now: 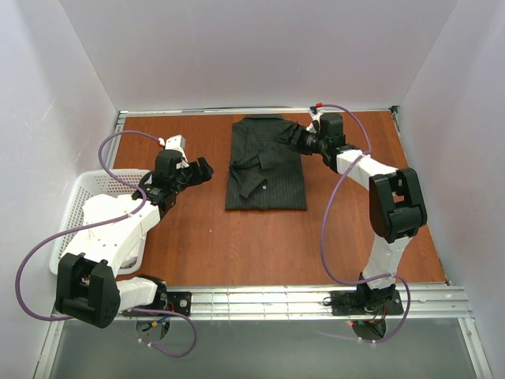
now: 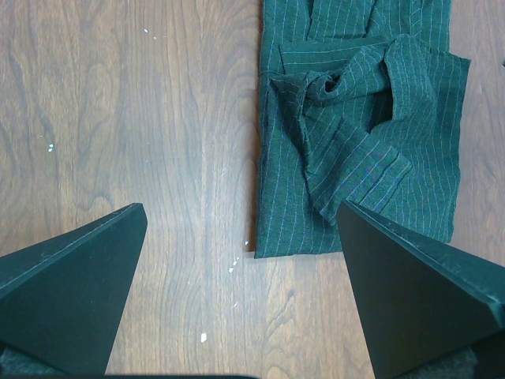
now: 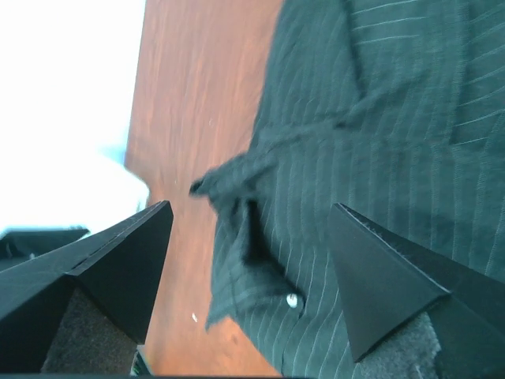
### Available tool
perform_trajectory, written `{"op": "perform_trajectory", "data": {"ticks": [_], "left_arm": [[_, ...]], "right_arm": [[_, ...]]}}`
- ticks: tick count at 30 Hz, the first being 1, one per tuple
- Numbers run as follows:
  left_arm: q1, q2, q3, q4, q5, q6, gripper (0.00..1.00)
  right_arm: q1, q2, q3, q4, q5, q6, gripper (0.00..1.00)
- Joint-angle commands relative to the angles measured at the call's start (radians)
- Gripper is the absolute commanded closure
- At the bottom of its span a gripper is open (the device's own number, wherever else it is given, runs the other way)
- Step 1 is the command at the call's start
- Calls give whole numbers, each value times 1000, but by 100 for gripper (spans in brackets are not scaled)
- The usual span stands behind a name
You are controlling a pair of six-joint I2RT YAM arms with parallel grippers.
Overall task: Fold and stack the long sleeve shirts
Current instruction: Fold the shirt
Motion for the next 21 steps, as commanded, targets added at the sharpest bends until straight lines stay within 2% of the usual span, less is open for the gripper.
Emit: {"op": "perform_trajectory", "data": {"ticks": [1,4,6,9,14,15,18,21], "left_arm": [[4,-17,-8,-1,-8,1,8],[4,-18,-9,-1,-10,0,8],[4,-17,-9,-1,-11,0,8],[4,-14,-11,-1,-15,-2,8],[4,-11,-8,-1,-21,-2,8],[6,-11,-8,-4,-24,-2,8],[6,-11,-8,-7,-31,-2,8],[6,-14,-6,-10,-42,-2,8]], "right_arm": [[38,-110,-40,9,-84,-173,25],[105,-158,-59,-116,-26,-412,25],[181,-188,-68,-241,108,-580,24],[254,-227,-112,-275,184,-638,24],[345,-256,-178,-275,279,-522,26],[372,-256,-187,-275,325,-480,30],[405,-253,-239,-231,328,-270,34],[434,-248,-327,-94,281,-63,38]]}}
